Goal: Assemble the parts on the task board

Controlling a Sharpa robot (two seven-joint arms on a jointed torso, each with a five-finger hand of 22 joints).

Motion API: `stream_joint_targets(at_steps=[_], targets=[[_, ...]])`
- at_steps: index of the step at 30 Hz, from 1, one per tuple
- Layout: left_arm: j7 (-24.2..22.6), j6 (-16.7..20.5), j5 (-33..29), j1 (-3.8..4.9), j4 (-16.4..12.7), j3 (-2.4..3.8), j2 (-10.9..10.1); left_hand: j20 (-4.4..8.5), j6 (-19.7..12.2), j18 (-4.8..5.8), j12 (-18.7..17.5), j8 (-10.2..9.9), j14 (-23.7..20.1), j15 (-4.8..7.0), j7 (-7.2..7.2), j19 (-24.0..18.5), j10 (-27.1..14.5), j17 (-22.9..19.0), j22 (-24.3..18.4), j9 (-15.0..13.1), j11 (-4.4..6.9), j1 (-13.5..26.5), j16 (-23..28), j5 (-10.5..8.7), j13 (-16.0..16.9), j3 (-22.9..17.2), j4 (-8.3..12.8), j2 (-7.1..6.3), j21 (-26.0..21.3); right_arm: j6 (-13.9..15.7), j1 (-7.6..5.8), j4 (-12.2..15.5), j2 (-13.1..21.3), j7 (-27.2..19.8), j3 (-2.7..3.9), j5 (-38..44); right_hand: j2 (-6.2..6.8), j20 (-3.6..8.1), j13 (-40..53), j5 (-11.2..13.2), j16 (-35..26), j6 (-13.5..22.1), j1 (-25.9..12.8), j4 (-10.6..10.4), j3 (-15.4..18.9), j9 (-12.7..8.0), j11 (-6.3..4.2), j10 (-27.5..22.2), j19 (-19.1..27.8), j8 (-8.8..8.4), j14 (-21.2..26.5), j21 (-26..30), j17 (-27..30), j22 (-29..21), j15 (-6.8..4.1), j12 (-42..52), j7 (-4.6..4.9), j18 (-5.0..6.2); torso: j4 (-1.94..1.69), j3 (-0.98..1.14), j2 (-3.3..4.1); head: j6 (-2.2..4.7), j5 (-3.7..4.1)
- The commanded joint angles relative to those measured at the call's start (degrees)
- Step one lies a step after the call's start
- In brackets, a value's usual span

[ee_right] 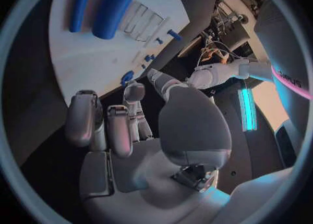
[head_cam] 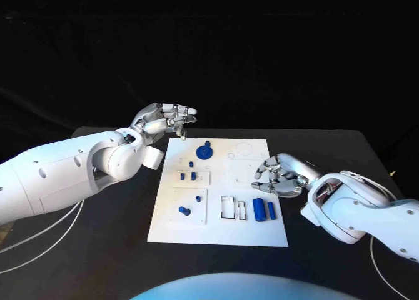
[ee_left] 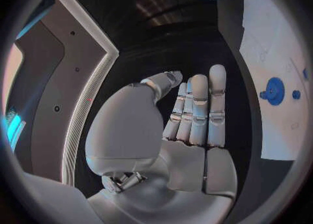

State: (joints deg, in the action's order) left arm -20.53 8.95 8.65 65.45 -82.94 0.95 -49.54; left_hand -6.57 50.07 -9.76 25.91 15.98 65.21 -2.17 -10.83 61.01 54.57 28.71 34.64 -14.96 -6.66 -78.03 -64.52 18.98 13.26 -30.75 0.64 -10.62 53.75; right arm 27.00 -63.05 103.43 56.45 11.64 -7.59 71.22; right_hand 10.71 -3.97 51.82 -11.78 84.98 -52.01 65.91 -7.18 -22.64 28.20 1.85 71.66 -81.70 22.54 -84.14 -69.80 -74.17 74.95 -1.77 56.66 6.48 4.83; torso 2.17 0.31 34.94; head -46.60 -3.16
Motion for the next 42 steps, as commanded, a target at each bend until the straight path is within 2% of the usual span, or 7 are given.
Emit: stream_joint_targets(at_steps=[1,5,10,14,17,24,42], targets=[[-0.5,-0.7,-0.3,-0.03,-0.4,0.02,-0.1,-0.50,-0.2,-0.84,0.2,0.2,-0.4,0.15,-0.01,0.0,-0.5,-0.1,-0.1,0.0,-0.12,0.4,-0.4,0.26,-0.1,0.2,0.2,0.32,-0.2,-4.0,0.47,2.1,2.5,4.6,-0.15,-4.0,0.40,0.09,4.7,0.0,0.7,0.6,-0.9,-1.5,1.1,1.3,-0.04,1.1,-0.6,0.71,-3.4,-0.7,-1.2,5.5,-0.45,3.9,-0.06,-0.71,0.49,0.18,-0.17,-0.09,0.75],[-0.5,-0.6,-0.3,-0.06,-0.7,0.01,-0.2,-0.50,-0.2,-0.84,0.2,0.2,-0.4,0.15,-0.01,0.0,-0.5,-0.1,-0.1,0.0,-0.12,0.4,-0.4,0.26,-0.1,0.2,0.2,0.32,-0.2,-3.9,1.13,3.6,5.1,7.9,-0.36,-0.8,0.89,0.14,7.0,-0.1,0.9,0.8,-1.3,-3.0,2.5,2.4,-0.12,1.5,-0.9,1.20,-3.5,-1.2,-1.9,5.9,-0.49,5.5,-0.18,-0.82,0.63,0.15,-0.27,-0.14,1.51],[-0.5,-0.7,-0.4,-0.08,-0.9,0.01,-0.3,-0.50,-0.2,-0.84,0.2,0.2,-0.4,0.15,-0.01,0.0,-0.5,-0.1,-0.1,0.0,-0.12,0.4,-0.4,0.26,-0.1,0.2,0.2,0.32,-0.2,-3.4,2.51,4.3,5.8,11.0,-0.54,3.0,1.15,0.23,8.4,-1.4,1.0,1.0,-1.4,-5.1,4.4,3.6,-0.25,1.5,-0.9,1.71,-3.4,-1.2,-2.0,6.1,-0.59,6.1,-0.36,-0.84,0.80,0.16,-0.35,-0.13,1.34],[-0.6,-0.7,-0.4,-0.09,-0.9,0.00,-0.3,-0.50,-0.2,-0.84,0.2,0.2,-0.4,0.15,-0.01,0.0,-0.5,-0.1,-0.1,0.0,-0.12,0.4,-0.4,0.26,-0.1,0.2,0.2,0.32,-0.2,-2.9,3.80,4.1,4.7,12.4,-0.60,5.0,1.18,0.26,8.6,-1.5,1.0,1.0,-1.6,-6.0,5.1,4.0,-0.29,1.5,-0.9,1.86,-3.4,-1.2,-1.9,6.1,-0.63,6.1,-0.41,-0.83,0.54,0.06,-0.28,-0.10,1.45],[-0.7,-0.6,-0.5,-0.10,-1.0,0.00,-0.4,-0.50,-0.2,-0.84,0.2,0.2,-0.4,0.15,-0.01,0.0,-0.5,-0.1,-0.1,0.0,-0.12,0.4,-0.4,0.26,-0.1,0.2,0.2,0.32,-0.2,-2.7,4.49,3.8,3.9,13.0,-0.63,5.9,1.11,0.28,8.7,-1.6,1.1,1.0,-1.6,-6.6,5.6,4.3,-0.33,1.5,-1.0,2.00,-3.4,-1.3,-2.0,6.2,-0.66,6.0,-0.48,-0.85,0.49,0.02,-0.26,-0.18,1.43],[-0.9,-0.6,-0.7,-0.11,-1.0,-0.01,-0.6,-0.53,-0.2,-0.84,0.3,0.4,-0.4,0.14,0.01,0.0,-0.5,-0.1,-0.1,0.0,-0.12,0.5,-0.4,0.25,-0.1,0.3,0.1,0.34,-0.2,-2.8,5.35,2.6,2.2,13.9,-0.65,7.1,1.02,0.30,8.9,-1.7,1.1,0.9,-1.6,-7.1,5.9,4.5,-0.37,1.6,-1.0,2.13,-3.4,-1.4,-2.1,6.3,-0.69,6.1,-0.53,-0.88,0.70,-0.04,-0.30,-0.27,1.28],[-0.9,-0.8,-0.7,-0.12,-1.2,-0.01,-0.9,-0.53,-0.2,-0.84,0.3,0.4,-0.4,0.14,0.01,0.0,-0.5,-0.1,-0.1,0.0,-0.12,0.5,-0.4,0.25,-0.1,0.3,0.1,0.34,-0.2,-3.2,7.02,-0.3,-2.4,15.6,-0.67,10.5,0.80,0.33,9.1,-1.6,1.0,1.1,-1.5,-8.5,6.9,5.0,-0.39,1.4,-0.8,2.28,-3.4,-0.9,-1.7,6.2,-0.71,5.9,-0.56,-0.80,0.69,0.02,-0.23,-0.51,1.05]])
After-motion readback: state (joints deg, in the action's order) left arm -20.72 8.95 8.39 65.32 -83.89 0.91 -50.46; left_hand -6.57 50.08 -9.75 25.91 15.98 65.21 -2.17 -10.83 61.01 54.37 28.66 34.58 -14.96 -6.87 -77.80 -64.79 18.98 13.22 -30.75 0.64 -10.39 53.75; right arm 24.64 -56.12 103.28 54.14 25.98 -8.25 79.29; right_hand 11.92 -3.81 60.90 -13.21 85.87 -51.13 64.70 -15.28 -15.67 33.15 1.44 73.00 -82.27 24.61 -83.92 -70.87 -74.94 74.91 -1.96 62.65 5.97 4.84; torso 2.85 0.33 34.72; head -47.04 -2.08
